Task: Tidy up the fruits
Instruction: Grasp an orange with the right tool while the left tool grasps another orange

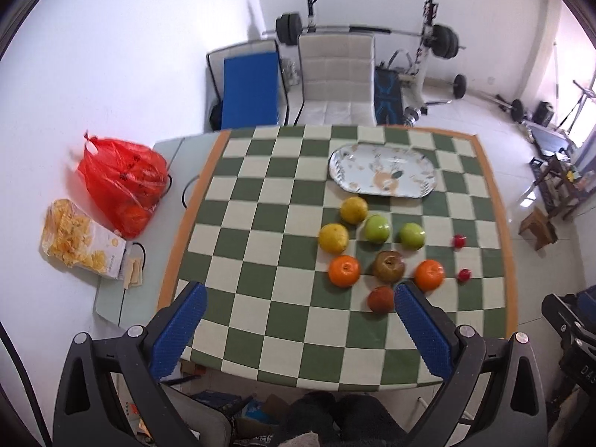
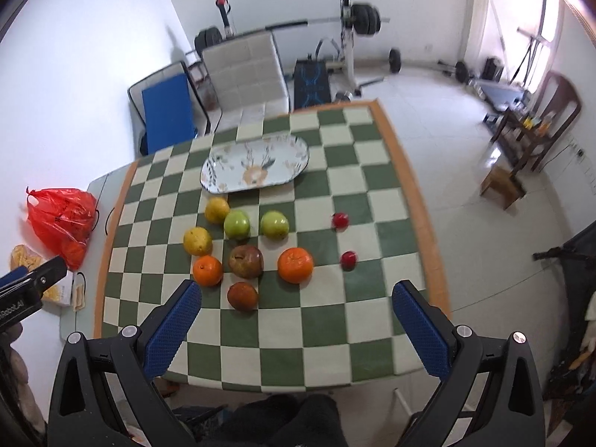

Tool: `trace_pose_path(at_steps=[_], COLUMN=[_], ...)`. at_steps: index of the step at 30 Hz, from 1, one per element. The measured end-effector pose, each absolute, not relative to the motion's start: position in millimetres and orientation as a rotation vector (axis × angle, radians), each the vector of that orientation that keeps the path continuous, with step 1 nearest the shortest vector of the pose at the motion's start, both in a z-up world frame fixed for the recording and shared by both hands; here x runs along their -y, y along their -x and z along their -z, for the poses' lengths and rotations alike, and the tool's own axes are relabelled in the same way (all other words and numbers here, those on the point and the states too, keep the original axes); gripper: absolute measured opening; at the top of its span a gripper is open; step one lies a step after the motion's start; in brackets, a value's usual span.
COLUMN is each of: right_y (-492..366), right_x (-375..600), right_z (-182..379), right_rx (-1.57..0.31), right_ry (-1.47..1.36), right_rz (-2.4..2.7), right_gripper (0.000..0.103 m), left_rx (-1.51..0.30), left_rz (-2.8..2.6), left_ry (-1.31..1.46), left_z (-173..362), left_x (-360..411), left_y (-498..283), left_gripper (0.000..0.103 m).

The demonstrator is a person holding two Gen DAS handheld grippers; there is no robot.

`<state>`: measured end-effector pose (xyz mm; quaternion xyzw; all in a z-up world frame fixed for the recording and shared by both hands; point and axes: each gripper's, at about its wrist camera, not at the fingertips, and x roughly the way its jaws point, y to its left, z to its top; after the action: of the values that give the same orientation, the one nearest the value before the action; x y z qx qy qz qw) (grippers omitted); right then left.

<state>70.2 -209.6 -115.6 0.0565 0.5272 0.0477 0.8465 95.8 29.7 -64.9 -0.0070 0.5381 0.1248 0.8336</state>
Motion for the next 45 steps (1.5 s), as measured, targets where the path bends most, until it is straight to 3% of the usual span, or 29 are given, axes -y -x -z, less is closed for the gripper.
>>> trace_pose_path(at_steps=[8, 11, 13, 18, 30, 32, 33, 36, 45], right_y=[-165, -178, -186, -194, -210, -212, -214, -219, -185], right_x=[193, 195, 193, 184, 158, 156, 154, 149, 146], right_z=[302, 347, 369, 393, 421, 428, 431, 440, 443], right_rx=[-1.393, -1.448, -1.482, -1.53, -1.618, -1.636, -1.644, -1.671, -1.726], right_ry=[-0.156, -0.151, -0.157, -0.131, -0.056, -0.051, -0.053, -0.086, -0.112], right_rz=[-0.144, -0.135, -0.13, -0.162, -0.168, -0.154, -0.148, -0.137, -0.091], right_gripper=[0.096, 0.093, 0.093, 0.092, 0.085, 0.082, 0.078, 0.068, 0.068], left_rx=[-1.433, -1.548, -1.594, -1.664, -1.723, -1.734, -1.748, -1.736, -1.749], left_rz=[-0.281, -0.257, -0.238, -0.235, -0.206, -0.186, -0.186, -0.145, -0.031], left_ry=[0.17, 0.321, 0.406, 0.491, 0.528, 0.507, 0.481, 0.431, 0.174], left_z=[198, 246, 273, 323, 376, 385, 390, 395, 405], left_x=[-63, -75, -77, -70, -49, -42, -40, -33, -12], left_y=[-158, -172, -182, -204, -230, -233, -234, -233, -196], left_gripper=[0.102, 0.092, 0.091, 0.091, 0.09, 0.067, 0.063, 0.061, 0.061])
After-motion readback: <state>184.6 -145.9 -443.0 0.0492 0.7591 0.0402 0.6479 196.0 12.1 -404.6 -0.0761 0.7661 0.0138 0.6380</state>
